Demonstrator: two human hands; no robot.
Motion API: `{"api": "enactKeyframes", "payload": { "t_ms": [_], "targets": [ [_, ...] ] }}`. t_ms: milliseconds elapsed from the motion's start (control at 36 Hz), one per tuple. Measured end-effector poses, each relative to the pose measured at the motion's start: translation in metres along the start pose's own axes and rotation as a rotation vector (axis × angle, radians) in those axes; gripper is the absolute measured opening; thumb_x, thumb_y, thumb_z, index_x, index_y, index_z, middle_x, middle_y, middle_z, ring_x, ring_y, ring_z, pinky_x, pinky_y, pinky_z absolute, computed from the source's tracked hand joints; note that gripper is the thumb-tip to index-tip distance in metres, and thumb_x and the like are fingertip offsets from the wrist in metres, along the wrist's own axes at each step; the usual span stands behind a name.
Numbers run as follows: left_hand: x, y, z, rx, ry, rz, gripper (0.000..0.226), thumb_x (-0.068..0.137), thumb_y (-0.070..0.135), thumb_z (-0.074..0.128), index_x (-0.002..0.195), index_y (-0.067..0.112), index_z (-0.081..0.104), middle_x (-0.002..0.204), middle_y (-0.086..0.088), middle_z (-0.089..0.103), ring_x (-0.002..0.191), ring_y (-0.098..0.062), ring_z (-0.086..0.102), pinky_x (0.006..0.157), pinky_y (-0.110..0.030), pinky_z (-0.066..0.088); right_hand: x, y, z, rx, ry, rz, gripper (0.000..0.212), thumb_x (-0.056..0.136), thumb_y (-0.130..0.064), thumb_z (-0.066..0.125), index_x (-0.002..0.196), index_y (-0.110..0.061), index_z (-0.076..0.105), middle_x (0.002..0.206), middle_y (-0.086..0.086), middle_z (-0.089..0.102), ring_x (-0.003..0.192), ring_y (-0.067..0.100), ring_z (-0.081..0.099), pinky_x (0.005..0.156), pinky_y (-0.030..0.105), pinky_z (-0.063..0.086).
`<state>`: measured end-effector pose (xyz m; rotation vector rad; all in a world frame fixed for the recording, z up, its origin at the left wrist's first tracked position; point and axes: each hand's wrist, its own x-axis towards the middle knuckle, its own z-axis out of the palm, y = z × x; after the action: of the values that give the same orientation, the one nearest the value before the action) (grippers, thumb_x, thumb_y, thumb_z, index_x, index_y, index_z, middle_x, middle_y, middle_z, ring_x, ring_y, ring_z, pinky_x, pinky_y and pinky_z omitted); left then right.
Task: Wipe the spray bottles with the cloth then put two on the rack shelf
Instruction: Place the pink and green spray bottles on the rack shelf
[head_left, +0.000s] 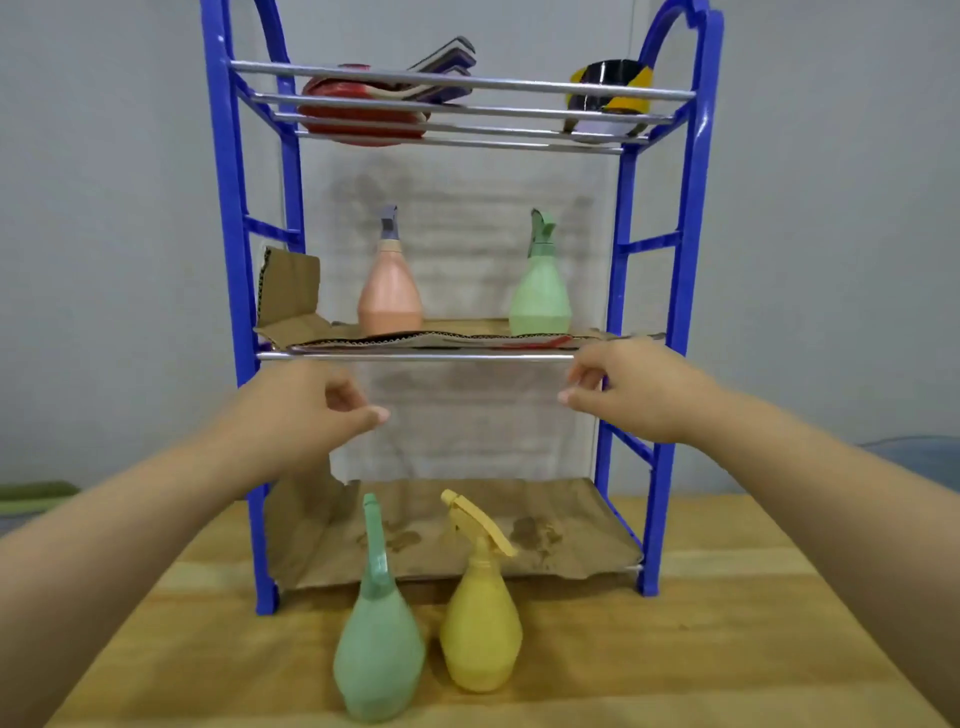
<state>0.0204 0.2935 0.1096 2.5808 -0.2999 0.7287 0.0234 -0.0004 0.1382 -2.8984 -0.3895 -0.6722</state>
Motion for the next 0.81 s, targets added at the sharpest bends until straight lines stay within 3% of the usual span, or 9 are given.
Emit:
{"api": "enactKeyframes", "payload": {
  "t_ms": [139,278,389,472,556,639,722,806],
  "targets": [
    [-0.04,-0.009,0.017,-0.032,-0.14,-0.058,0.022,0.075,0.052,0.067,0.074,0.03,0.068,0.077,0.012,0.067,0.076,-0.004,0.061,0.071,-0.032,0.054,-0.037,-0.012,0.031,-0.044,-0.177,-0.024,0.029,0.091,-0.048,0.055,0.112,-0.027,0.06,0.102,-0.011,0.066,0.086,0.009,0.056,0.071,0.027,0.046],
    [-0.083,-0.017,0.034,-0.029,-0.206,-0.102,0.011,0.082,0.04,0.065,0.076,0.031,0.067,0.077,0.015,0.066,0.078,-0.002,0.061,0.068,-0.026,0.051,-0.067,-0.019,0.063,0.011,-0.299,-0.021,0.03,0.091,-0.05,0.056,0.113,-0.029,0.06,0.1,-0.012,0.065,0.091,0.009,0.06,0.079,0.031,0.054],
    [-0.112,-0.031,0.055,-0.006,-0.236,-0.156,0.012,0.082,0.039,0.064,0.075,0.03,0.066,0.073,0.017,0.061,0.071,0.003,0.054,0.055,-0.019,0.039,-0.085,-0.022,0.091,0.048,-0.314,0.006,0.032,0.09,-0.05,0.057,0.114,-0.031,0.062,0.101,-0.014,0.066,0.094,0.01,0.061,0.082,0.036,0.055],
    [-0.123,-0.046,0.074,-0.065,-0.251,-0.233,0.013,0.078,0.046,0.066,0.075,0.033,0.066,0.078,0.017,0.064,0.074,0.001,0.057,0.062,-0.025,0.046,-0.095,-0.023,0.116,0.075,-0.346,0.035,0.032,0.09,-0.049,0.057,0.115,-0.029,0.061,0.099,-0.016,0.065,0.094,0.01,0.061,0.083,0.035,0.053],
    [-0.129,-0.056,0.096,-0.08,-0.284,-0.294,0.03,0.075,0.054,0.066,0.094,0.032,0.063,0.092,0.015,0.064,0.079,-0.005,0.059,0.067,-0.029,0.047,-0.099,-0.022,0.143,0.099,-0.372,0.064,0.034,0.089,-0.051,0.057,0.115,-0.029,0.06,0.104,-0.015,0.066,0.093,0.011,0.062,0.083,0.036,0.053],
    [-0.131,-0.056,0.117,-0.08,-0.264,-0.312,0.058,0.074,0.056,0.067,0.121,0.025,0.054,0.116,0.007,0.059,0.095,-0.013,0.058,0.074,-0.03,0.047,-0.097,-0.021,0.169,0.15,-0.382,0.094,0.042,0.089,-0.05,0.058,0.126,-0.03,0.054,0.118,-0.011,0.063,0.101,0.014,0.061,0.085,0.036,0.053],
    [-0.132,-0.053,0.139,-0.045,-0.263,-0.304,0.079,0.072,0.06,0.066,0.136,0.021,0.04,0.135,0.0,0.047,0.117,-0.019,0.051,0.089,-0.035,0.046,-0.092,-0.022,0.193,0.255,-0.355,0.111,0.065,0.085,-0.049,0.065,0.14,-0.026,0.041,0.138,-0.005,0.054,0.121,0.018,0.054,0.098,0.039,0.047],
    [-0.131,-0.049,0.154,-0.047,-0.253,-0.303,0.091,0.069,0.062,0.067,0.14,0.019,0.03,0.137,-0.002,0.042,0.122,-0.021,0.046,0.09,-0.034,0.042,-0.085,-0.024,0.208,0.388,-0.333,0.137,0.083,0.079,-0.05,0.07,0.147,-0.023,0.029,0.146,0.001,0.043,0.131,0.021,0.046,0.106,0.041,0.041]
  ]
}}
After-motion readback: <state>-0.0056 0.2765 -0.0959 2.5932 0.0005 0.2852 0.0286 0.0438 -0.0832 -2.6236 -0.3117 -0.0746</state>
